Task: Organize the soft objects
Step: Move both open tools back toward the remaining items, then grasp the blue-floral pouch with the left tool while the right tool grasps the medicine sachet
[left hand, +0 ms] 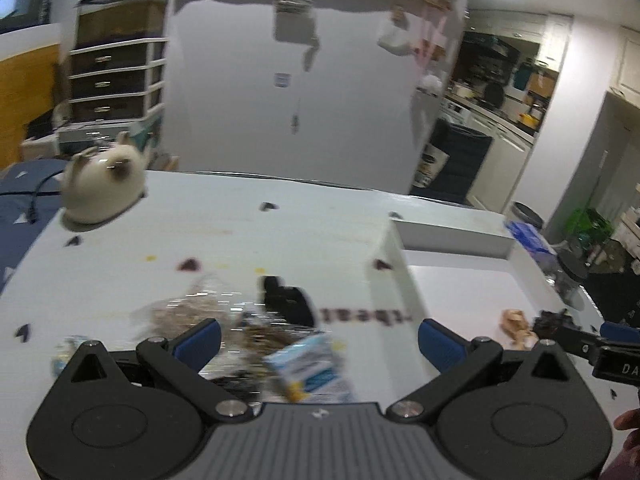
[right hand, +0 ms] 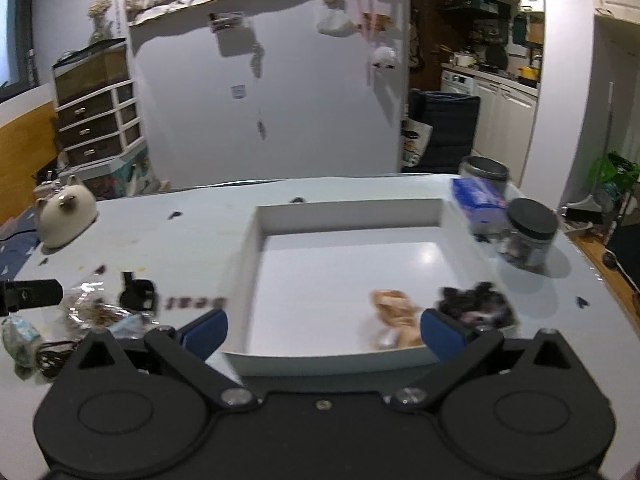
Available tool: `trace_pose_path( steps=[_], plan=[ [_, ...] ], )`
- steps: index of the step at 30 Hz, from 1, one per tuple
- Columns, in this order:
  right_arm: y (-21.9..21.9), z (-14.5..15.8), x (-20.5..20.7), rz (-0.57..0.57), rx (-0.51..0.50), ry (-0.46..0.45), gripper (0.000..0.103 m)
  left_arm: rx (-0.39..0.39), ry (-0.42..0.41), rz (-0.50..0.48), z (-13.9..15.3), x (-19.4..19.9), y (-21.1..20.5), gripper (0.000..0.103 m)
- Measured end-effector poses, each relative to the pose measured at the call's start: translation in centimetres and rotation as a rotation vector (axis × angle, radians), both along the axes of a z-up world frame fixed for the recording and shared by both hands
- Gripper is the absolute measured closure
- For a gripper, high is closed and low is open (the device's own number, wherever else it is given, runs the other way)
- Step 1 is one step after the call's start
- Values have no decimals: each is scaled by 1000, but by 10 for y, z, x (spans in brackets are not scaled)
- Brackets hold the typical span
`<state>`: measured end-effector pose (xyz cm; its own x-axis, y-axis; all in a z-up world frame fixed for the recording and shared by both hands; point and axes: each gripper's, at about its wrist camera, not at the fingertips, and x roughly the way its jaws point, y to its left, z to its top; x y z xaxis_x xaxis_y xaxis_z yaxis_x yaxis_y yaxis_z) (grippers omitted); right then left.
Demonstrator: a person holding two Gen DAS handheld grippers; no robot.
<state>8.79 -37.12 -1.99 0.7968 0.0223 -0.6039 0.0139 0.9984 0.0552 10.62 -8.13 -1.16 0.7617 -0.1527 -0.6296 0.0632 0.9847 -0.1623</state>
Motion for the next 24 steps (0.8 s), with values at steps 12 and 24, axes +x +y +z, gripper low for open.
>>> trace_pose_path(
  steps=[12,24],
  plan=[
    [87,0,8,77,7,-13,0,47,-5,102,-7,-11,96,0],
    [130,-13,15,158,2,52,0,150,58,65,-36,-4,152,0]
  ],
)
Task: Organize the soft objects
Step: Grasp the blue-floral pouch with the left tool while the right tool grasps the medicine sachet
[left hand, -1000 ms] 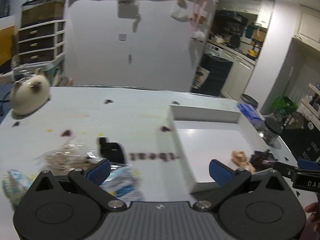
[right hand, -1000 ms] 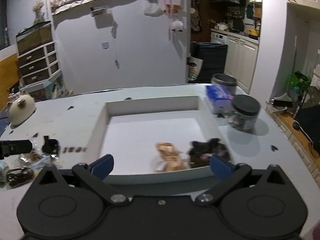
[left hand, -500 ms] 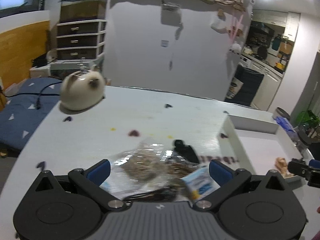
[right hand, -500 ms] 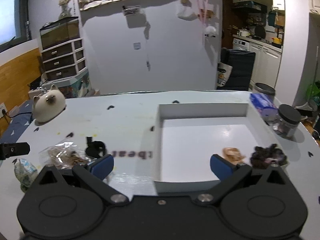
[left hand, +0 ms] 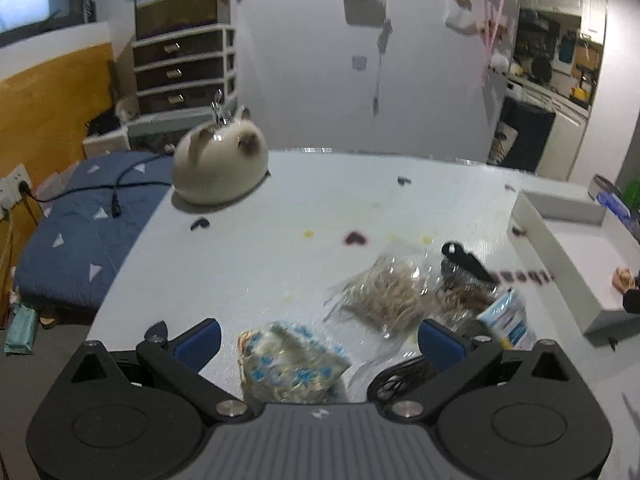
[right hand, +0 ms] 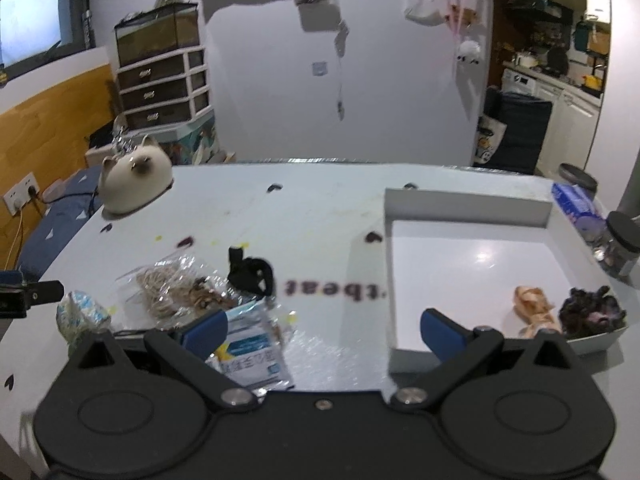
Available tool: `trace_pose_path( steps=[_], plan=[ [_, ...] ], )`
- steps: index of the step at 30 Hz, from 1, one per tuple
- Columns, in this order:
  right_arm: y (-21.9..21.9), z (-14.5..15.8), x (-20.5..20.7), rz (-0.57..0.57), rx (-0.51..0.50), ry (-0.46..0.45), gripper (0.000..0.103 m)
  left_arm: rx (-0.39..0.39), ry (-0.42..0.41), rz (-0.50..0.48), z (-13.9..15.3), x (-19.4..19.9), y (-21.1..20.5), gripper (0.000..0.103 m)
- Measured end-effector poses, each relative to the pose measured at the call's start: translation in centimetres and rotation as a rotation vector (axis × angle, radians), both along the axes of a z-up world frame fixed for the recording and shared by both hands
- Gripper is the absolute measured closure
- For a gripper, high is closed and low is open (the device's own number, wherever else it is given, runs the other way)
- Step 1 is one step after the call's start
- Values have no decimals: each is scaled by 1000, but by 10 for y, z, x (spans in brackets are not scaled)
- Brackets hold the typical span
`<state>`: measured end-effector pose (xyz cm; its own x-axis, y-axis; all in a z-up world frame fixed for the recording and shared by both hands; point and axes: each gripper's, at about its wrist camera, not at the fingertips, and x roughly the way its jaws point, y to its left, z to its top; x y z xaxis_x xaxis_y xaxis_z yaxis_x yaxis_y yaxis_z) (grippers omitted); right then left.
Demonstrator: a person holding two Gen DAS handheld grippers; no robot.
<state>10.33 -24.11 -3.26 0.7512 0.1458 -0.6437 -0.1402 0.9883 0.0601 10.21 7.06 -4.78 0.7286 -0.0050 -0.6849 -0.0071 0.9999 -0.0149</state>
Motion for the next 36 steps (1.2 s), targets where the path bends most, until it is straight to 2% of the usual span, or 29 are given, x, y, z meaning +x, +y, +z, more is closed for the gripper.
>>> trace_pose_path(
  steps=[3,8,16,21,23,26,29,31,36],
  plan=[
    [9,-8,4,15,-13,24,0,-26,26,-28,-10,5,12,0],
    [29,-32,19,52,-50,80,0,-2,65,-49,-25,15,22,0],
    [75,-86,37,155,-144,189,0,34,53,-73,-31,18,28,0],
    [81,-109,43,84,-179,263,0,48,59,-104,-35,23,28,1],
    [73,-113,46,36,-188,288,0,47,69,-113,-38,26,29,8],
    [54,-115,47,-60,-143,317,0,45,87,-134,-43,32,28,16],
    [33,-116,48,-168,-106,348,0,51,94,-166,-48,36,28,17],
    [23,-115,48,-212,-84,371,0,82,100,-187,-51,39,26,17],
    [19,-94,46,-157,32,337,0,147,101,-263,-54,42,25,17]
  ],
)
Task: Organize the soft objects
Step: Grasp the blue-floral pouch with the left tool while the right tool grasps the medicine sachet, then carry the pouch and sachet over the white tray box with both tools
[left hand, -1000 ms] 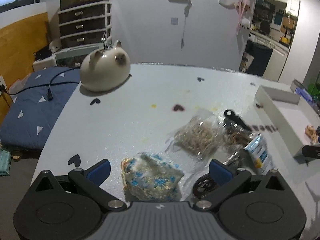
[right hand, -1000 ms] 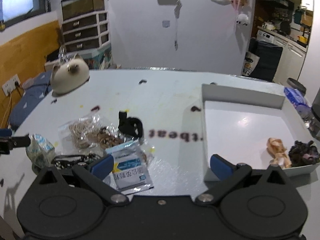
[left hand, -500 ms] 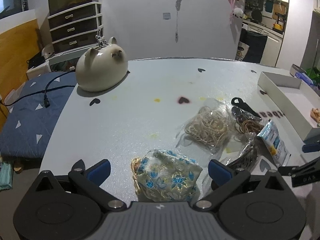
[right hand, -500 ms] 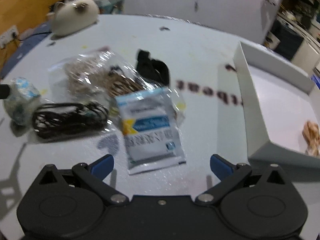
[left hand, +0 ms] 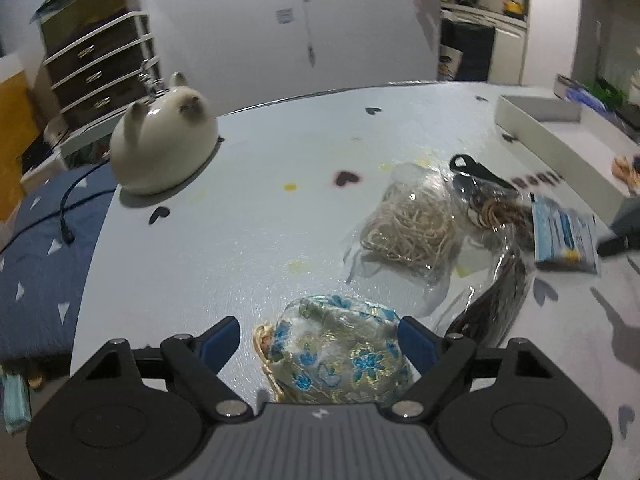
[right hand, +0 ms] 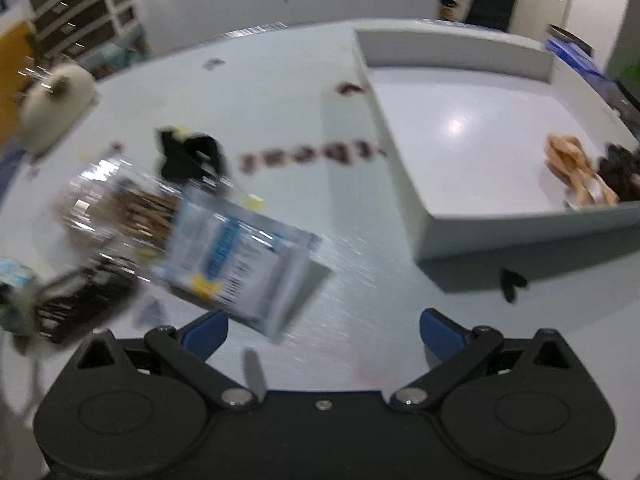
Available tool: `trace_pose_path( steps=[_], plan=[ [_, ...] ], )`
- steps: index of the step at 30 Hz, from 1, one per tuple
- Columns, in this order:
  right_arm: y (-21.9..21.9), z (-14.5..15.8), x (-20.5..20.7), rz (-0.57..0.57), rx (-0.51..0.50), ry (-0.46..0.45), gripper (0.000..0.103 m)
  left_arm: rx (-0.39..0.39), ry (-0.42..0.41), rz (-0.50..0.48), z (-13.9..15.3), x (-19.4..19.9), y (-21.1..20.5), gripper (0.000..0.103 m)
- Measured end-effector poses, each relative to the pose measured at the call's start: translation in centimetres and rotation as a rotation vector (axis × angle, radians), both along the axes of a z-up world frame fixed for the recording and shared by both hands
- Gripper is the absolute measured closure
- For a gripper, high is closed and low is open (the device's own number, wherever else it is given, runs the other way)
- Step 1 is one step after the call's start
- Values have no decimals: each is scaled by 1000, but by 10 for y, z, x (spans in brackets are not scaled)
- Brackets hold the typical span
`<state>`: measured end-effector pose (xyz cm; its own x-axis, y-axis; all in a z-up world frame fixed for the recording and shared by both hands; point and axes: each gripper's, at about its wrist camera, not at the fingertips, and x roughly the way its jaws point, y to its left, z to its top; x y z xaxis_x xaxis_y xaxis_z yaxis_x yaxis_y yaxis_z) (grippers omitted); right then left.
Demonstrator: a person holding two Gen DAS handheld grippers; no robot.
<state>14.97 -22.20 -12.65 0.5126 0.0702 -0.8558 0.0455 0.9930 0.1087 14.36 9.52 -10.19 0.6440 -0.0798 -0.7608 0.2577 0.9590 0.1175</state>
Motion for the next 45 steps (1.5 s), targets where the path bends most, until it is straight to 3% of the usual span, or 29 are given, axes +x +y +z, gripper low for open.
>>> trace_pose_path(
  steps=[6,18,25,32,38,45],
  plan=[
    [26,11,35,1,113,30,0,42,11,-68,-1,4,0,20],
    [48,-17,65,-219,52,130,0,-14,27,-18,-2,3,2,21],
    [55,-19,57,-79,-39,105,8,-74,70,4,-9,11,10,24],
    [47,-14,42,33,-45,75,22,-185,107,93,-17,11,21,38],
    [43,-11,28,115,-21,64,26,-244,110,140,-18,2,26,49],
    [50,2,13,195,-22,21,26,-265,71,260,-6,-17,37,52]
  ],
)
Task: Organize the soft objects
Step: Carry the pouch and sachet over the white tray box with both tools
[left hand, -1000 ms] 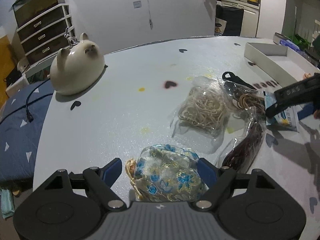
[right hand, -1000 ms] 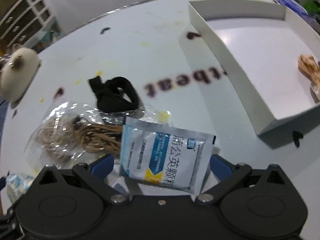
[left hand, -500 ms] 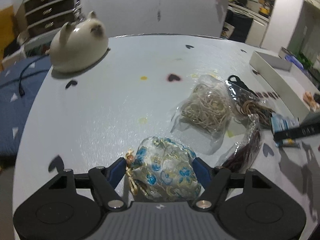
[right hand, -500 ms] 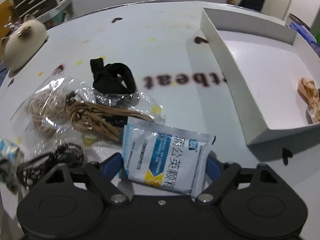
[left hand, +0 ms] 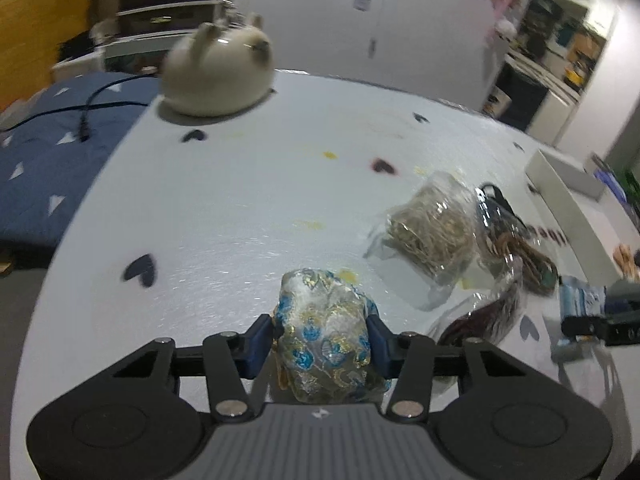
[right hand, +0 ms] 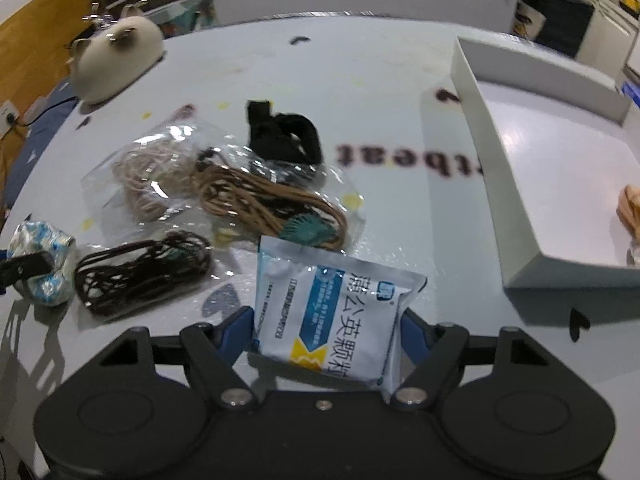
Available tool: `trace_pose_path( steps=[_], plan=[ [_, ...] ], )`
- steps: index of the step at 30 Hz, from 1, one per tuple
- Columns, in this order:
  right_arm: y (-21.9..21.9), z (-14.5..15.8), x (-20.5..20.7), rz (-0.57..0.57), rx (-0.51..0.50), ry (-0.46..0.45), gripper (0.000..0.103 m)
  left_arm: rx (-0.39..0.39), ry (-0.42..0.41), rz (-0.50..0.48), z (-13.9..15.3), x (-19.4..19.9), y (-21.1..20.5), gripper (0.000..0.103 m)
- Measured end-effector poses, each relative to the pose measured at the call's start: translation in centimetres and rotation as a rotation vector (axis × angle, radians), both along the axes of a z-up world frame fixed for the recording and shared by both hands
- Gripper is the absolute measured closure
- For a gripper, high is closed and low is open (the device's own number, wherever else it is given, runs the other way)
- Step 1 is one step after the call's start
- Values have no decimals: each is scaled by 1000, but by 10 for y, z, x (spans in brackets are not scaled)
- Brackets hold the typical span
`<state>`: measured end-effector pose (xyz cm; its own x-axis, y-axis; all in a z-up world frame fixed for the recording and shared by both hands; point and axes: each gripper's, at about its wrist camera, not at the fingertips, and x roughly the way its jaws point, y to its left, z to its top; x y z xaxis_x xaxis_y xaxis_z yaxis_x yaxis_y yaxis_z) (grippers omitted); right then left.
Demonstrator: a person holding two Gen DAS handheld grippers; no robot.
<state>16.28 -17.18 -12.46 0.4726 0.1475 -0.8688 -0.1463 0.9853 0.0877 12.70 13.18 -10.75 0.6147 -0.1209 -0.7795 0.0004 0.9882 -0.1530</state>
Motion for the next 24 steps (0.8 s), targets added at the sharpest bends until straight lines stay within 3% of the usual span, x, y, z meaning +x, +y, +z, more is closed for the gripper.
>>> trace_pose_path(
  steps=[5,10,24],
  plan=[
    [2,20,-9,54,1,-58,26,-11,-52,101,22,-16,6,53],
    [1,40,-17,93,9,-110,26,-20,-108,131,49,-25,-1,53],
    [-34,97,-25,112,57,-247,26,-56,-222,12,105,-5,-93,53]
  ],
)
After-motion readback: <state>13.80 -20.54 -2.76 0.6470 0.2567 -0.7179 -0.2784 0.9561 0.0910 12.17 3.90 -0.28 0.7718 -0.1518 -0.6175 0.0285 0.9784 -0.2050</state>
